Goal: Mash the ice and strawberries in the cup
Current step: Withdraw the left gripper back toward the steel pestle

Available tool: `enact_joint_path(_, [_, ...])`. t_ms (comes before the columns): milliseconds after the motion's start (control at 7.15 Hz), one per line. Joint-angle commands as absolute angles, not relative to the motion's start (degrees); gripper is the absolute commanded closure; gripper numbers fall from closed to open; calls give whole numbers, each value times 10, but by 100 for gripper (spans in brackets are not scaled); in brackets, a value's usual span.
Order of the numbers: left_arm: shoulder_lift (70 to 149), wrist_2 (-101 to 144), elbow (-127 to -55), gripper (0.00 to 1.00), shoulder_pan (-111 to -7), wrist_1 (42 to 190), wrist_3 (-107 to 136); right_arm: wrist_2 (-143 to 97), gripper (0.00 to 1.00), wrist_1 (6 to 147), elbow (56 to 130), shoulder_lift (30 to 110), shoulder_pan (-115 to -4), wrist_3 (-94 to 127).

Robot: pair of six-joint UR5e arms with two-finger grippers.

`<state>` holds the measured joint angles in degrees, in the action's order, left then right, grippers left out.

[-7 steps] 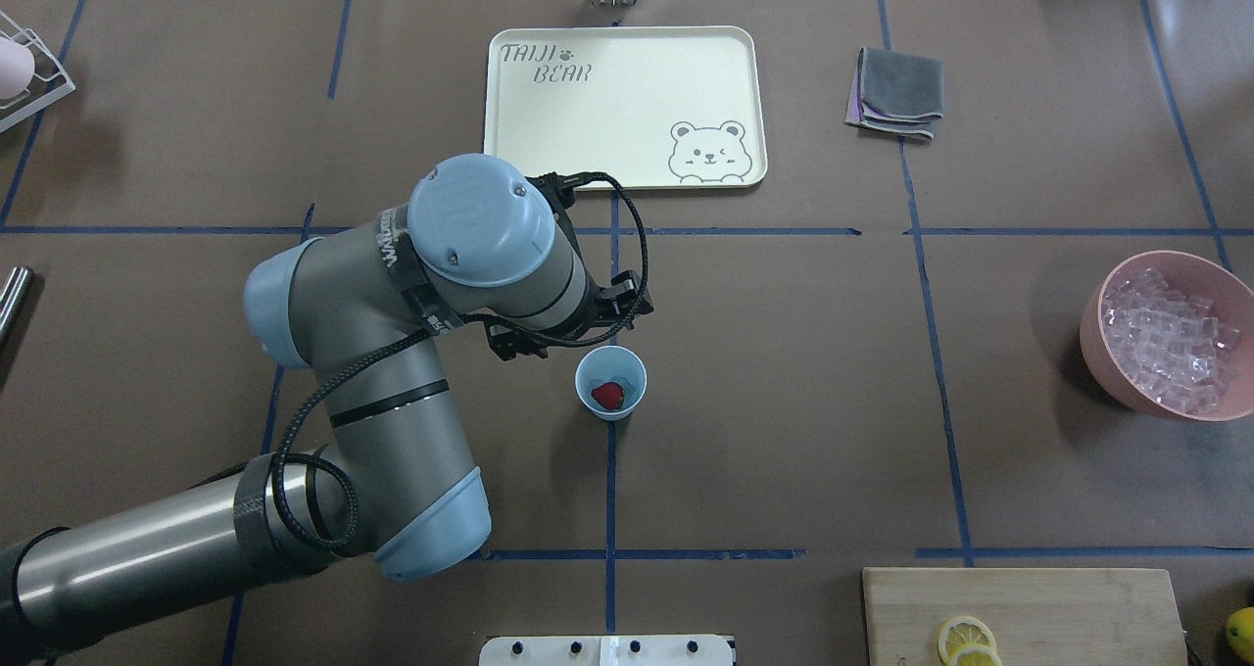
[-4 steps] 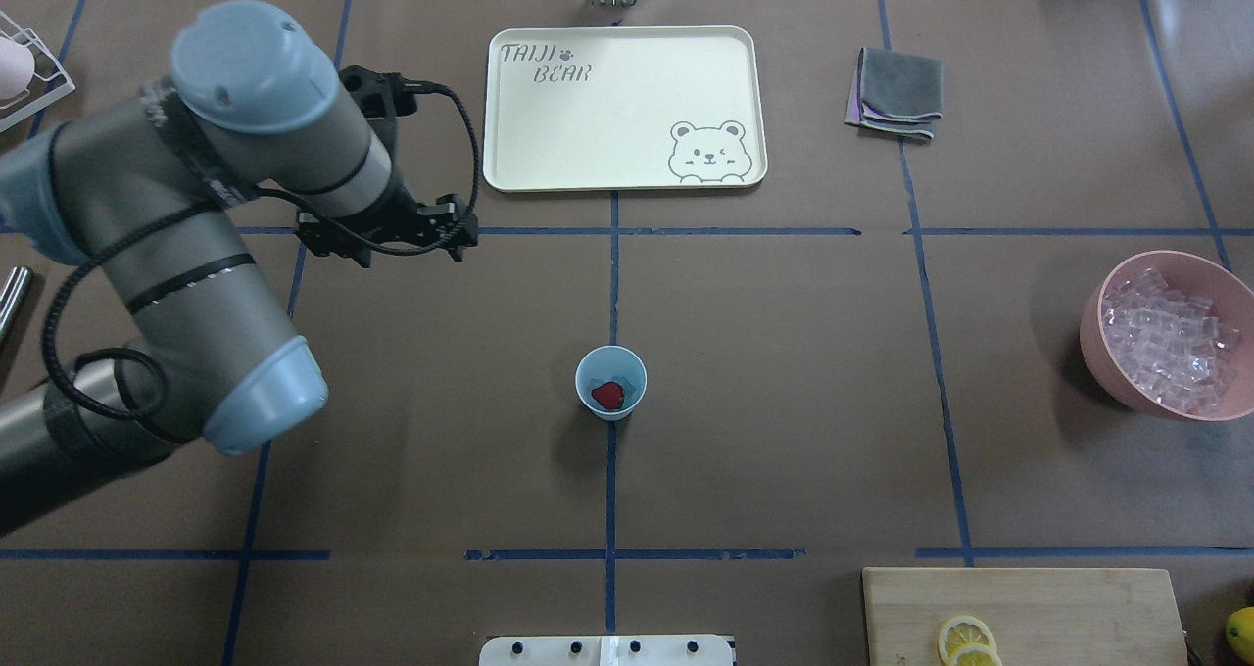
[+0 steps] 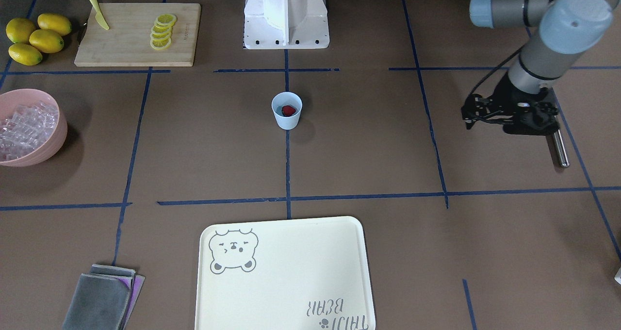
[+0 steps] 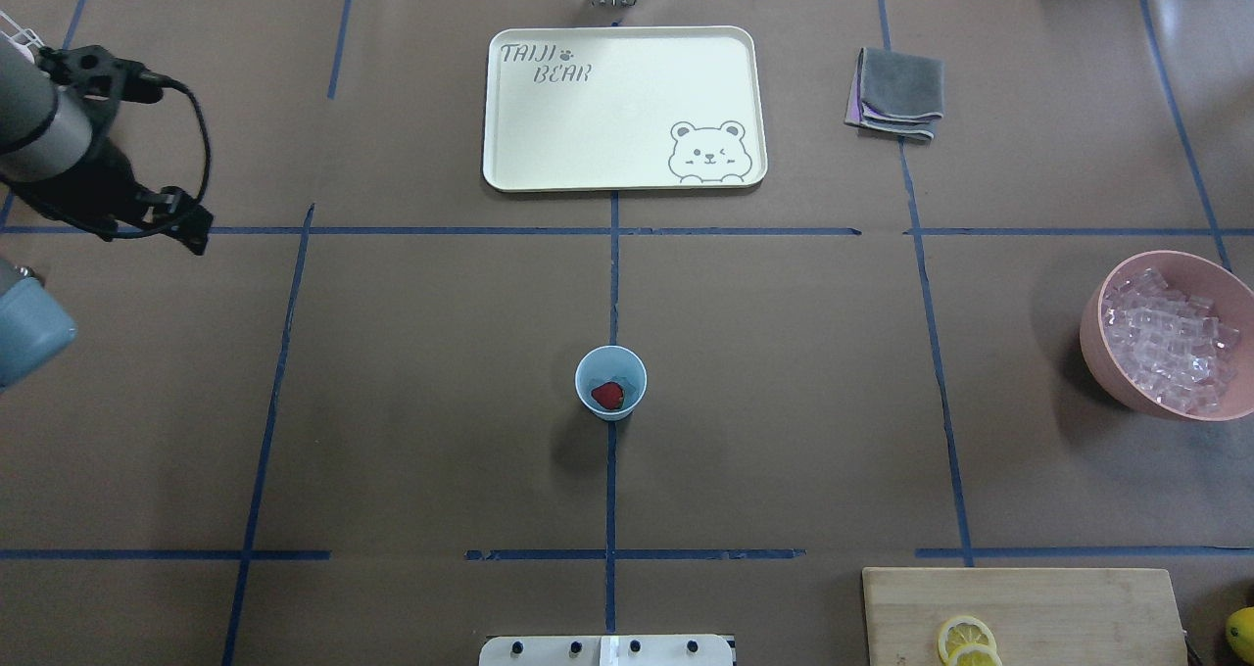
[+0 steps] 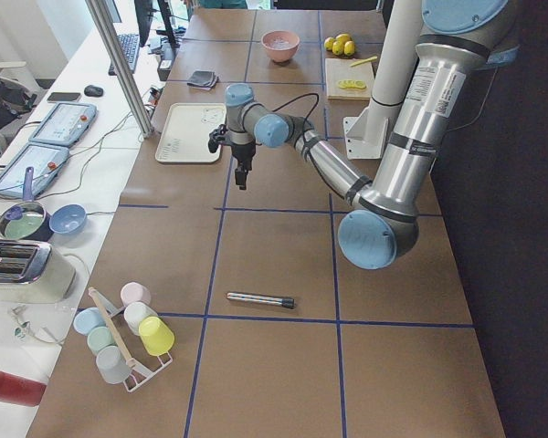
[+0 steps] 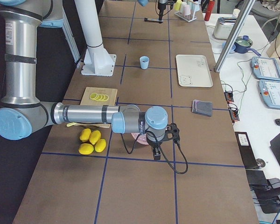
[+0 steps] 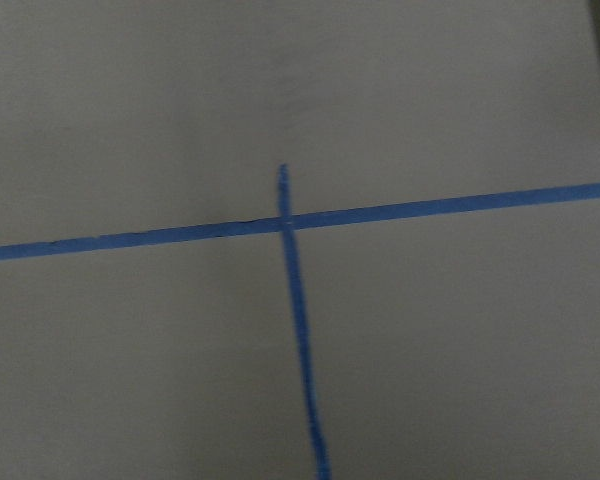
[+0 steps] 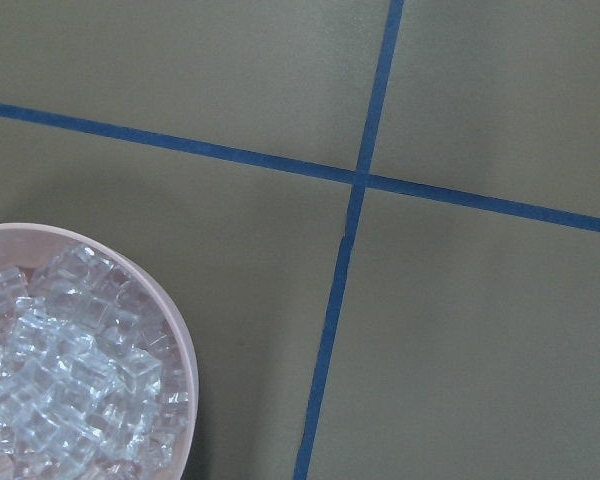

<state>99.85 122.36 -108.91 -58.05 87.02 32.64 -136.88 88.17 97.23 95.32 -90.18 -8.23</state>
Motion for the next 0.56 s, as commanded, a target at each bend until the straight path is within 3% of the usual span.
enact_joint_path(0, [855, 1241, -1075, 0, -621, 1044, 300, -1369, 1, 882, 974, 947, -902, -80])
enact_joint_path(419, [828, 1240, -1038, 0, -635, 1104, 302, -1369, 1, 882, 976, 947, -902, -75])
